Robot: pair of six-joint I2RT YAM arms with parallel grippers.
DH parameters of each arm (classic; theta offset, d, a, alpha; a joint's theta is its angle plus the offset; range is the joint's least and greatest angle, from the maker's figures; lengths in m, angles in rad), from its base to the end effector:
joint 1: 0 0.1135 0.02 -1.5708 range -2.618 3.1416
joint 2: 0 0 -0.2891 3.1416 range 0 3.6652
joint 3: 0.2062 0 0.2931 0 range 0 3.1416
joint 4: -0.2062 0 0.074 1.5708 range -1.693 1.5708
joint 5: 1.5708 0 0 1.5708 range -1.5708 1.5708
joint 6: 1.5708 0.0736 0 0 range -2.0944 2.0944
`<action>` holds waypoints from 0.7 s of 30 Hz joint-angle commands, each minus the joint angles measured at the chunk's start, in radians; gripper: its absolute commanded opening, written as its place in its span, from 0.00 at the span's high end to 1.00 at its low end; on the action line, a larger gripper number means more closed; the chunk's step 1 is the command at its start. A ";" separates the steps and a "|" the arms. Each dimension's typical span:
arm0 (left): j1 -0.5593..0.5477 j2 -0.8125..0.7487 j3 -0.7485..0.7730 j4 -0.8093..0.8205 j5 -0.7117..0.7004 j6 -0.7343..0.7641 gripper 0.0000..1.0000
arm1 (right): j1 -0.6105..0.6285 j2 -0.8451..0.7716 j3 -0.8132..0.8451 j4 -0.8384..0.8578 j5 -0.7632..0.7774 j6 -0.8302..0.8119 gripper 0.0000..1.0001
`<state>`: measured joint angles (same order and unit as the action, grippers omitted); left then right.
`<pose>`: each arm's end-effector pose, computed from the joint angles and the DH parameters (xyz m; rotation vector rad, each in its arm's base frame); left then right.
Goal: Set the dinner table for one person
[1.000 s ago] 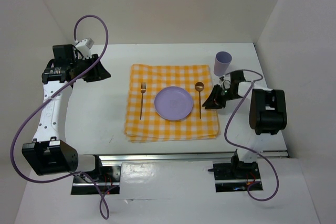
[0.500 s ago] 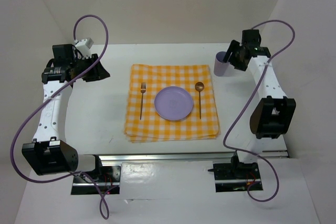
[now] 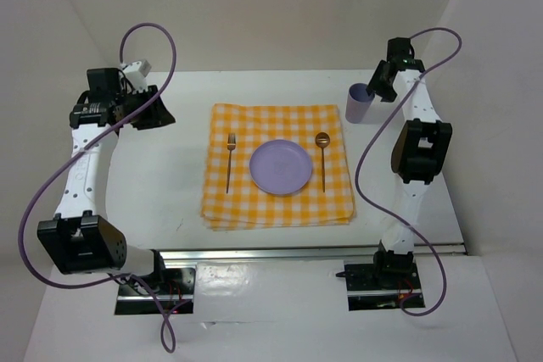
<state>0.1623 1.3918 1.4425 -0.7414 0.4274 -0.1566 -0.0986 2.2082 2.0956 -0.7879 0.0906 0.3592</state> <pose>0.3609 0.0282 0.3826 -0.1285 2.2272 -0.4787 0.5719 -0.0633 0.2578 0.5974 2.3927 0.0007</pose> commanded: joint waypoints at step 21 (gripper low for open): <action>0.006 0.013 -0.002 0.022 0.030 0.029 0.55 | 0.017 -0.042 0.033 -0.010 0.040 -0.048 1.00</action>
<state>0.1623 1.4117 1.4418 -0.7395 0.4213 -0.1543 -0.0967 2.2223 2.1025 -0.7933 0.0917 0.3237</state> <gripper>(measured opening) 0.451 0.030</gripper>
